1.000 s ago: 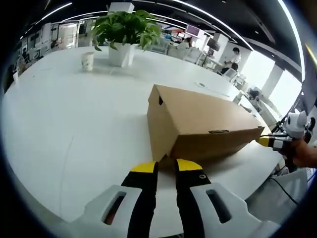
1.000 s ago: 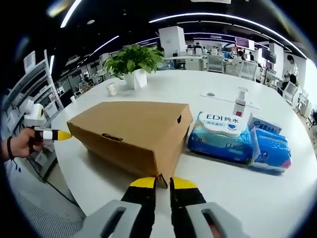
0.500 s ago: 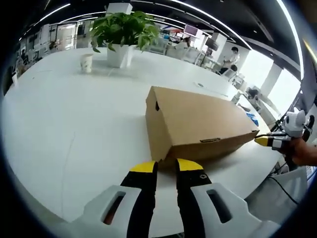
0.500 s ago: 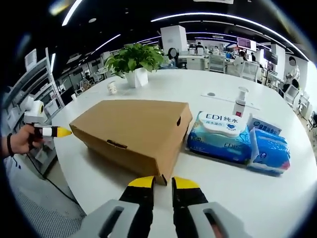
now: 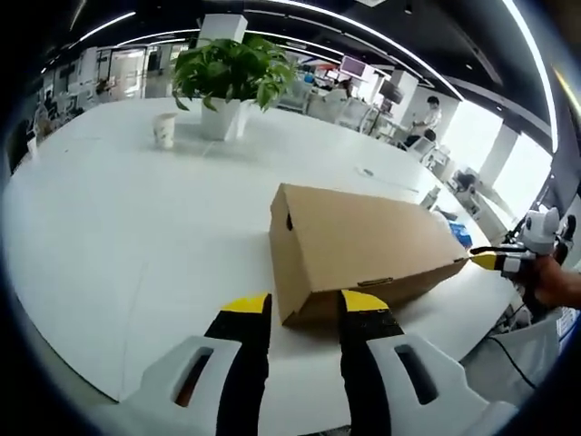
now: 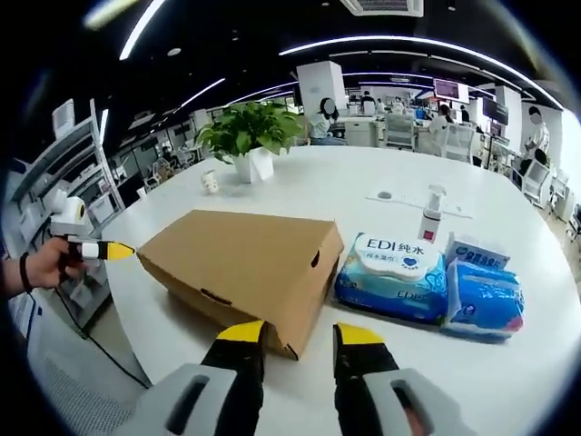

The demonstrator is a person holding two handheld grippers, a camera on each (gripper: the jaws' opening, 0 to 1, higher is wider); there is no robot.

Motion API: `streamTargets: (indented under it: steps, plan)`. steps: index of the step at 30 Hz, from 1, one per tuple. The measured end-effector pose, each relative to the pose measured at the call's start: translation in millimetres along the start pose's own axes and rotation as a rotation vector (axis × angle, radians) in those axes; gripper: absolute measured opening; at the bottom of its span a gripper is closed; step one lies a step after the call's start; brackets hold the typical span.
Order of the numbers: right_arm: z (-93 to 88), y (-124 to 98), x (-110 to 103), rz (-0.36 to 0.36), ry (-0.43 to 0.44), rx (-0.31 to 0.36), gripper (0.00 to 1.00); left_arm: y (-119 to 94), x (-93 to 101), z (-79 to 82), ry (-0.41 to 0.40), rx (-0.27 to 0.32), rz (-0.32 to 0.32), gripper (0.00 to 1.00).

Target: Operate the shoe box by opening the lid, removing the specified soft item, and placing it in the target area until the item is outside and the box remains undamaged.

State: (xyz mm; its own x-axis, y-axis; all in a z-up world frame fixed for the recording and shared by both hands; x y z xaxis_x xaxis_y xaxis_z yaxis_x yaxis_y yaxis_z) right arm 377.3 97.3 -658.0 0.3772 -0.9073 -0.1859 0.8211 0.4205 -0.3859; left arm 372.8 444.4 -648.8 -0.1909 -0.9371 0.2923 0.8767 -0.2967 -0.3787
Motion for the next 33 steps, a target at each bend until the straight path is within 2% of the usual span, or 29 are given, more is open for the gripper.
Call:
streamTargets:
  steps: [3,10,13,17,20,24,25,28,33]
  plan:
    - [7.3,4,-3,0.004,0.019,0.021,0.28,5,2.3,6.8,-0.02,0.014,-0.009,0.29]
    - [13.6,17,-9,0.028,0.07,0.028,0.28,22,9.2,8.2,-0.036,-0.01,-0.033,0.3]
    - [9.4,23,-12,0.038,0.132,0.014,0.29,27,11.9,3.3,-0.039,-0.035,-0.043,0.32]
    - [-3.4,29,-13,0.028,0.148,-0.027,0.29,32,16.0,-9.7,-0.02,-0.09,-0.047,0.32]
    - [-11.2,31,-20,0.042,0.166,-0.05,0.29,33,14.7,-13.5,-0.004,-0.102,-0.043,0.32]
    - [-21.5,34,-17,0.023,0.188,-0.076,0.31,36,9.9,-22.3,-0.01,-0.131,-0.048,0.32]
    - [-20.5,34,-18,0.006,0.23,-0.056,0.31,36,9.5,-20.9,-0.034,-0.119,-0.051,0.32]
    - [-20.0,33,-20,0.009,0.189,-0.059,0.31,35,9.2,-20.8,-0.037,-0.123,-0.059,0.32]
    - [-19.7,34,-20,0.008,0.2,-0.059,0.31,37,8.7,-18.7,-0.027,-0.12,-0.064,0.32]
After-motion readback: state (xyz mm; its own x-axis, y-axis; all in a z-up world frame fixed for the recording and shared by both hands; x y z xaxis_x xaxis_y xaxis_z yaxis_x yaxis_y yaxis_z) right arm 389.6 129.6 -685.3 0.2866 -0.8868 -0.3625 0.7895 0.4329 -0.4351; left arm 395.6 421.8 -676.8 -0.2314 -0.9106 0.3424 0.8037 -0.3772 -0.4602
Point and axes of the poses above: the point that each gripper's makers call its tool centre point, and the gripper's own axes: y roughly forward along the fingers, x roughly to its right, z roughly out of its top, the point moved 4 cm from there along -y, roughly backward along the fingers, and after that the axes turned 14 degrees about x, right-handed, at the moved point
